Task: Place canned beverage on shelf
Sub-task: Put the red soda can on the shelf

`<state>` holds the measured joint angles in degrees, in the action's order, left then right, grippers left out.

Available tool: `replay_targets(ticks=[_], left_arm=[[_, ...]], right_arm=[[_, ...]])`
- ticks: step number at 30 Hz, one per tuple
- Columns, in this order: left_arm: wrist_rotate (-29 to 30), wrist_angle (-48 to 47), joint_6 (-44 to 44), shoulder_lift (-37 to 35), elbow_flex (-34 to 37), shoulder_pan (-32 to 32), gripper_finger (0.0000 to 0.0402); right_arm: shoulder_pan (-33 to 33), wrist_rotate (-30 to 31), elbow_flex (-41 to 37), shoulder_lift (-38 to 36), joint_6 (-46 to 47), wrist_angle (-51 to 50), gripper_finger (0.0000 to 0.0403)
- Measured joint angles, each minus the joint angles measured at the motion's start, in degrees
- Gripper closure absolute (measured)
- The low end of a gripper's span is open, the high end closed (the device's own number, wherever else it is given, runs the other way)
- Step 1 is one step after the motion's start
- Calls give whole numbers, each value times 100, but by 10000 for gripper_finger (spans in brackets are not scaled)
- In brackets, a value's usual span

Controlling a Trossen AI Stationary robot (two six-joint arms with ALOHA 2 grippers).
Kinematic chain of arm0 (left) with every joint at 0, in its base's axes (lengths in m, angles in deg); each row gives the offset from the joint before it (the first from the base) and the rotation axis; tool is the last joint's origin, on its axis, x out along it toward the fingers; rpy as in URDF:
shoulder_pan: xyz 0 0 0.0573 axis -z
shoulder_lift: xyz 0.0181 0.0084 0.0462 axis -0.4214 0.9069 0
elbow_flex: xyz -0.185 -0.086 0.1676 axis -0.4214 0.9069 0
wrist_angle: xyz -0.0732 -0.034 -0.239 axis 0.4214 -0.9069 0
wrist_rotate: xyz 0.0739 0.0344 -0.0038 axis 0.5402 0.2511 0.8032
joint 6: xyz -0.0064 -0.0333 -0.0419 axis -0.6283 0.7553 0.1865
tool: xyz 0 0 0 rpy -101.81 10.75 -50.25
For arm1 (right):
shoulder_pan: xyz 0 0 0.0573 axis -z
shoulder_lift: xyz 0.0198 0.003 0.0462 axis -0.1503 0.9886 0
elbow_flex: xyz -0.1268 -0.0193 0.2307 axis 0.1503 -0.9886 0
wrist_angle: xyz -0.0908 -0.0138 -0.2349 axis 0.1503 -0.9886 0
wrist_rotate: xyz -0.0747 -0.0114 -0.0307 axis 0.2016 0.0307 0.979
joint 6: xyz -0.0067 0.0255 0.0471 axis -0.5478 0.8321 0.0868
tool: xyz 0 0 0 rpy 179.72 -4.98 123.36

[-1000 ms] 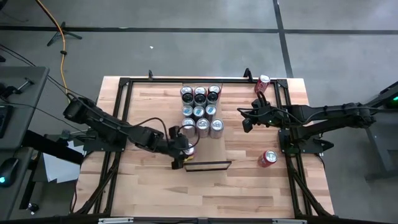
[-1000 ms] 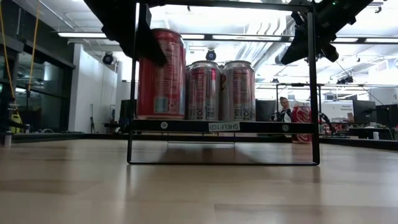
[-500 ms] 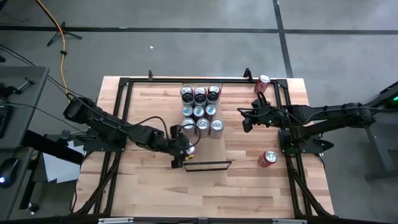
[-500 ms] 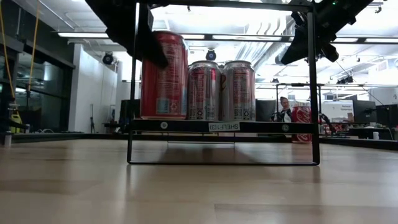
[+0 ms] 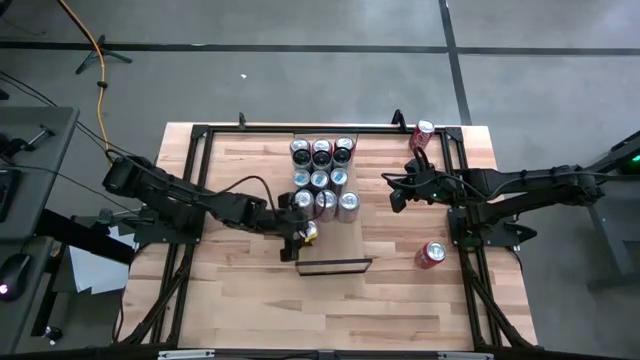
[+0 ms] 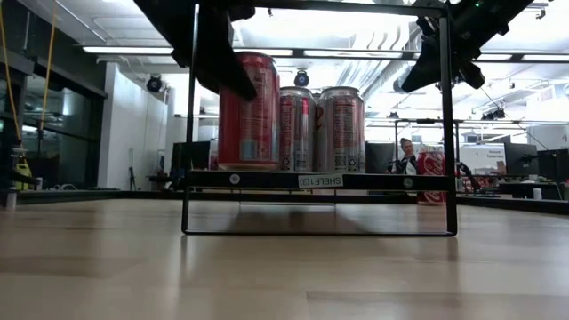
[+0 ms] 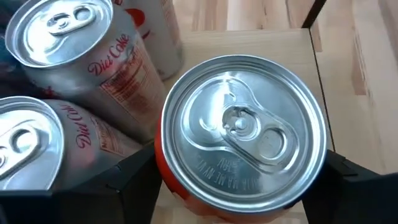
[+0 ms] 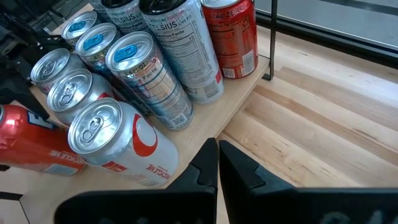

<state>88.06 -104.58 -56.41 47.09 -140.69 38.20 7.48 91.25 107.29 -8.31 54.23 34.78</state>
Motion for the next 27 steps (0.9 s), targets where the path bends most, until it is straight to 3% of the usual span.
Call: replay_targets(ticks=[6, 17, 27], left_arm=[[-312, 65, 2, 0, 0, -47, 111], [-333, 197, -8, 0, -38, -53, 67], [-768, -672, -419, -36, -852, -94, 6]], right_arm=[[0, 0, 0, 0, 2, 0, 403], [0, 0, 0, 0, -18, 0, 403], [0, 0, 0, 0, -20, 0, 403]])
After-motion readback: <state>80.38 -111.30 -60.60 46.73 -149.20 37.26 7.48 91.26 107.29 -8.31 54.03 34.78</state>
